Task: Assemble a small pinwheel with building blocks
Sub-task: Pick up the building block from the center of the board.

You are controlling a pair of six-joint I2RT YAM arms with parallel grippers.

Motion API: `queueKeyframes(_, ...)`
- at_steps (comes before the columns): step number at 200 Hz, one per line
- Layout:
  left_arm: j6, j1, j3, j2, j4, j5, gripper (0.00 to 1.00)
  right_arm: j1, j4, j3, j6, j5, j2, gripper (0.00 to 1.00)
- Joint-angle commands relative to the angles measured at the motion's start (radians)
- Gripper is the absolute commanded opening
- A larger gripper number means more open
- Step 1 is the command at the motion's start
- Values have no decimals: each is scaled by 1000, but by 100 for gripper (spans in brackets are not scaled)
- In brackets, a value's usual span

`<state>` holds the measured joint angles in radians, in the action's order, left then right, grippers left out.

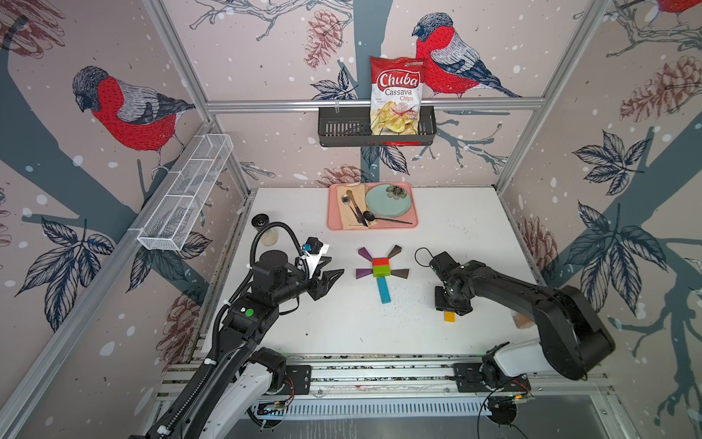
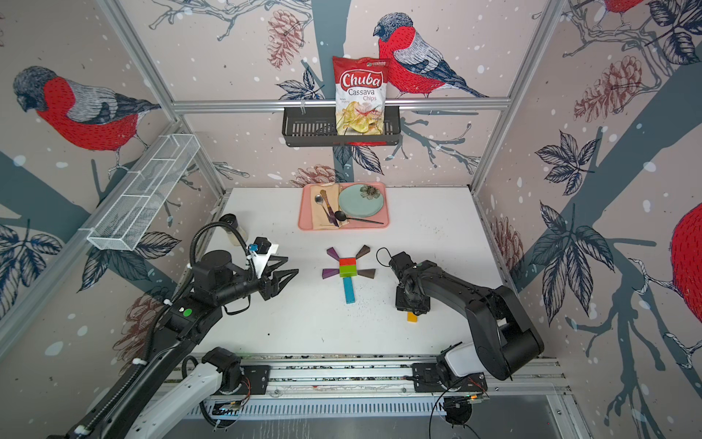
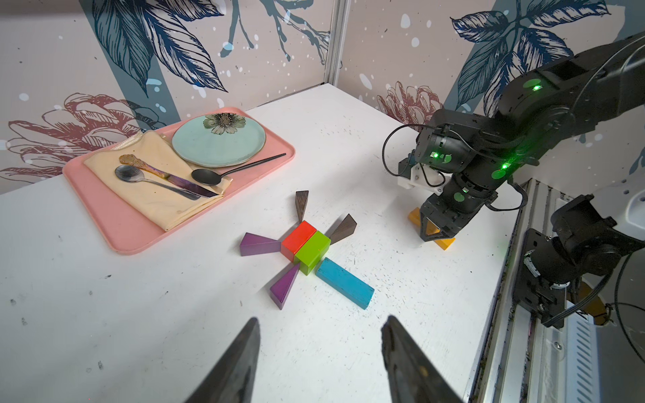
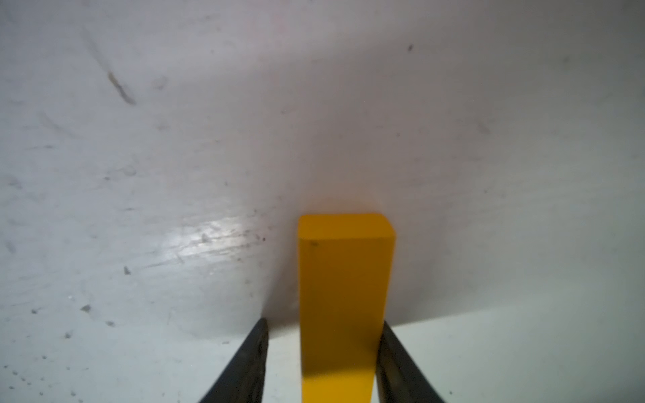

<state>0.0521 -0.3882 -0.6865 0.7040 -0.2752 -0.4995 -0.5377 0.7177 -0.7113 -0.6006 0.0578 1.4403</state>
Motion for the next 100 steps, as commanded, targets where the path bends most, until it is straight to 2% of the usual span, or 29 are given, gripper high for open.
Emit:
queueKeyframes(1, 0, 0, -7, 5, 3, -1, 56, -12, -66, 12, -23, 38, 2, 33)
queueKeyframes(13, -1, 0, -7, 5, 5, -2, 56, -27, -67, 18, -42, 58, -12, 21)
queueKeyframes(24, -1, 0, -8, 3, 6, -1, 56, -50, -66, 25, -63, 76, -30, 17)
queueKeyframes(45, 2, -1, -10, 0, 3, 6, 56, -129, -51, 27, -126, 124, -77, 16)
queueKeyframes(72, -45, 0, -9, -5, -4, 60, 56, -305, -50, -3, -240, 179, -138, 16)
queueKeyframes(100, -116, 0, -11, 6, 3, 54, 57, -484, -54, -69, -341, 180, -99, 16)
